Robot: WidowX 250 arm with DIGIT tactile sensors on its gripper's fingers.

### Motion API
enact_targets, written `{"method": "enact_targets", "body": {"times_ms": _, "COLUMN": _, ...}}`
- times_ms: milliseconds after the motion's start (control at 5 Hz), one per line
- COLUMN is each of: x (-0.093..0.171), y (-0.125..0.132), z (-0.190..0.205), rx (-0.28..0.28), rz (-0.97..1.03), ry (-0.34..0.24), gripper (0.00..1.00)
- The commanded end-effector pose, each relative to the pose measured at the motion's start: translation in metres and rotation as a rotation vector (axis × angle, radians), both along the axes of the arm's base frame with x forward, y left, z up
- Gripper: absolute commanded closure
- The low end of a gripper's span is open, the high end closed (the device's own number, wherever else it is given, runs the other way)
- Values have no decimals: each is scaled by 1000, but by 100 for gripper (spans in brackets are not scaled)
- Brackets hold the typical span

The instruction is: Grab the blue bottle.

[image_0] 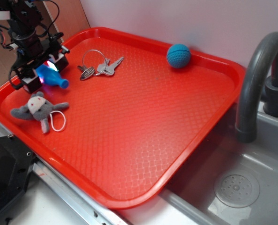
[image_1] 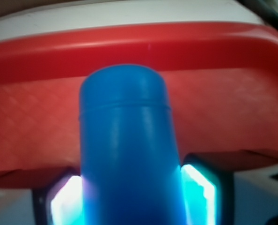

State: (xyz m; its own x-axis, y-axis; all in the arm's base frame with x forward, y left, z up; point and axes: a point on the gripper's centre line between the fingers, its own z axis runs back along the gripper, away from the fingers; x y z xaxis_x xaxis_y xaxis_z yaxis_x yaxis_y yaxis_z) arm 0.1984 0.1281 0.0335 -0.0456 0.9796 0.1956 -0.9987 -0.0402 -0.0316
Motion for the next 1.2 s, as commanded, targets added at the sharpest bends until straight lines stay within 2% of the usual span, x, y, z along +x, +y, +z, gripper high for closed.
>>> {"method": "enact_targets", "body": {"times_ms": 0, "x": 9, "y": -8, "z": 88, "rx": -29, "rz": -362, "ry": -55, "gripper": 100}}
{"method": "enact_targets", "body": {"times_ms": 200, "x": 18, "y": -30, "z": 122, "rx": -125, "rz": -611, "ry": -84, "gripper": 100}}
{"method": "enact_targets", "body": {"times_ms": 400, "x": 14, "y": -59, "z": 162, "rx": -134, "rz": -862, "ry": -106, "gripper": 100}}
{"method": "enact_targets", "body": {"times_ms": 600, "x": 7, "y": -72, "z": 183, "rx": -185, "rz": -1109, "ry": -90, "gripper": 100}}
{"method": "enact_targets", "body": {"times_ms": 800, "x": -5, "y": -76, "z": 193, "rx": -114, "rz": -1189, "ry": -112, "gripper": 100}}
{"method": "enact_targets", "body": {"times_ms": 1000, "x": -2, "y": -68, "z": 184, "rx": -157, "rz": -1093, "ry": -33, "gripper": 100}}
